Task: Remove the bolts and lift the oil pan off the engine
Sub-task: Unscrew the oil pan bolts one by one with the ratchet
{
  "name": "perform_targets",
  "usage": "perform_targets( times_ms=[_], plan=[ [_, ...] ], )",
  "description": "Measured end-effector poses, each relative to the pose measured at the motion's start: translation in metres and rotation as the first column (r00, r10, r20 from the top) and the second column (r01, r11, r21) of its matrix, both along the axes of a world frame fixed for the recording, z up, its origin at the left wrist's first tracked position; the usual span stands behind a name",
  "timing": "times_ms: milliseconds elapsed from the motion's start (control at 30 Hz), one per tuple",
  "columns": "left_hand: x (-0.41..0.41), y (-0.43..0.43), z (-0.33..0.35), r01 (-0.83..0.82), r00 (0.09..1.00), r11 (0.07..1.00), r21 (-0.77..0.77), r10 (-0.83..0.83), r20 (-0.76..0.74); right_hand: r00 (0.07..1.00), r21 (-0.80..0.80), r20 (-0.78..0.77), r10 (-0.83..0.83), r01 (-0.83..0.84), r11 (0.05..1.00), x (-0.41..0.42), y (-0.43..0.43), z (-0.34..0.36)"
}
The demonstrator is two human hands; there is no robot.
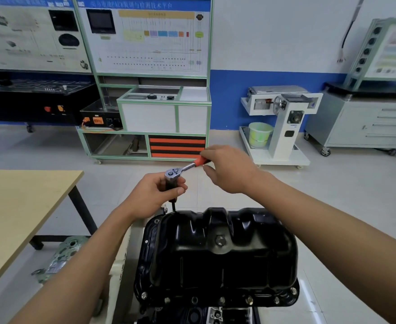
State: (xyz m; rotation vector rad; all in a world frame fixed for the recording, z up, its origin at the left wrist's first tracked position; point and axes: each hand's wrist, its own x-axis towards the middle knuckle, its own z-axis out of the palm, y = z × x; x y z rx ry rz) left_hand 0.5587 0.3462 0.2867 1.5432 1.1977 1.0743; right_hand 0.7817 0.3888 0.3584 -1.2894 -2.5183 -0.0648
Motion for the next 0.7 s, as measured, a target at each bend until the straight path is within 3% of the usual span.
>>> perform_targets(
  times_ms=[133, 333, 467, 567, 700],
  plan=[
    [0.004, 0.001, -0.003, -0.092, 0.995, 0.995, 0.041, 0.090, 0.030, 0.995, 0.062, 0.091, -0.045, 0.039, 0.997, 0.007, -0.024, 0.006],
    [0.015, -0.001, -0.005, -0.181, 0.983, 0.975, 0.128, 0.179, 0.028, 0.999, -0.182, 0.047, 0.008, 0.001, 0.983, -0.010, -0.062, 0.008],
    [0.025, 0.000, -0.006, -0.214, 0.977, 0.966, 0.148, 0.211, 0.033, 1.000, -0.202, -0.016, 0.024, -0.026, 0.979, -0.023, -0.072, 0.003],
    [0.024, -0.002, -0.003, -0.239, 0.971, 0.959, 0.151, 0.236, 0.041, 1.000, -0.253, 0.032, 0.001, 0.007, 0.967, -0.017, -0.064, 0.011],
    [0.011, -0.003, 0.000, -0.122, 0.987, 0.983, 0.137, 0.135, -0.090, 0.994, -0.170, 0.105, -0.037, 0.054, 0.984, -0.005, -0.041, 0.023]
  ],
)
